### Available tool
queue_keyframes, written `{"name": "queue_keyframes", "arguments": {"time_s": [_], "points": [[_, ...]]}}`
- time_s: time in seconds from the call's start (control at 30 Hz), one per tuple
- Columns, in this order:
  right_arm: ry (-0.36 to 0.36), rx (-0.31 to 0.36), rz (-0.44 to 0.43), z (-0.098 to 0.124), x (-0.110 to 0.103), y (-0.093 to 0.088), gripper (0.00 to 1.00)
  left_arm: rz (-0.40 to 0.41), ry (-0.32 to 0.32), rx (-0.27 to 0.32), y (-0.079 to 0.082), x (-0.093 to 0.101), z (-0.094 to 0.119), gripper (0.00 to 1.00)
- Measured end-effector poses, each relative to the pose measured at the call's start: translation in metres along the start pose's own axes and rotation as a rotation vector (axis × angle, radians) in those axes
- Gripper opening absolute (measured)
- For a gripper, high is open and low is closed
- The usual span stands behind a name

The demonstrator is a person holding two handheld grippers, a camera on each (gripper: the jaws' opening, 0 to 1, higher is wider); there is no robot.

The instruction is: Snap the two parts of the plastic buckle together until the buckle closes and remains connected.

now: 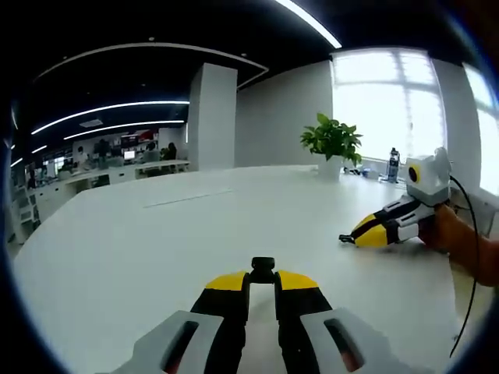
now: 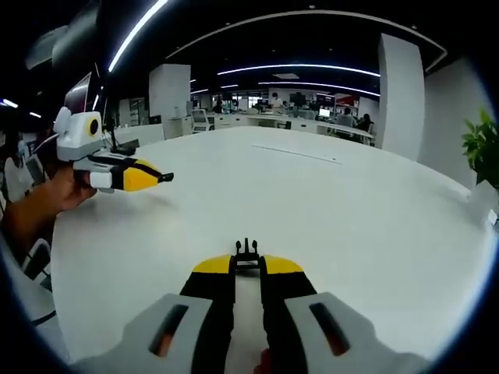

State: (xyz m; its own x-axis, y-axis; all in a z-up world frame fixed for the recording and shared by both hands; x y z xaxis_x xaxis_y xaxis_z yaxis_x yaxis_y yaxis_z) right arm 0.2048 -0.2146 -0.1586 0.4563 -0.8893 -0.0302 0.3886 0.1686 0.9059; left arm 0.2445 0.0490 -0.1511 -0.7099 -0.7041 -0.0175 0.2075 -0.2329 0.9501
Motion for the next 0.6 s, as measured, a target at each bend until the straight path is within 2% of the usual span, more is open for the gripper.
{"name": "queue_keyframes", "arguments": {"time_s": [0.37,0.4,0.6], "points": [[-0.005,0.029,0.027,0.018,-0.015,-0.006,0.13,0.014,0.003,0.014,-0.011,0.011,0.016,0.12],[-0.006,0.032,0.031,0.019,-0.017,-0.007,0.13,0.031,0.000,0.015,-0.013,0.012,0.018,0.12],[-0.015,0.042,0.046,0.019,-0.016,-0.005,0.13,0.016,0.007,0.034,-0.013,0.015,0.028,0.12]]}}
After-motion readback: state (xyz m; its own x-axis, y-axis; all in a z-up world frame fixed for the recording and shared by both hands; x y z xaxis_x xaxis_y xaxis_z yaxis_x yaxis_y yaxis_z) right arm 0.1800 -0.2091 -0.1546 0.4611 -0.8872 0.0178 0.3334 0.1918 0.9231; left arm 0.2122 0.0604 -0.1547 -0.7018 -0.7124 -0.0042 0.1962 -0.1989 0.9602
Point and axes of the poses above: the point that each gripper's makers call its tool centre point, and the gripper's own axes: z roughly backward along the fingers, x roughly to its right, y roughly out of its top, the point moved 9 cm from there along z, roughly backward along the fingers, and after that the axes turned 6 degrees about -z, right-handed, at the moved point
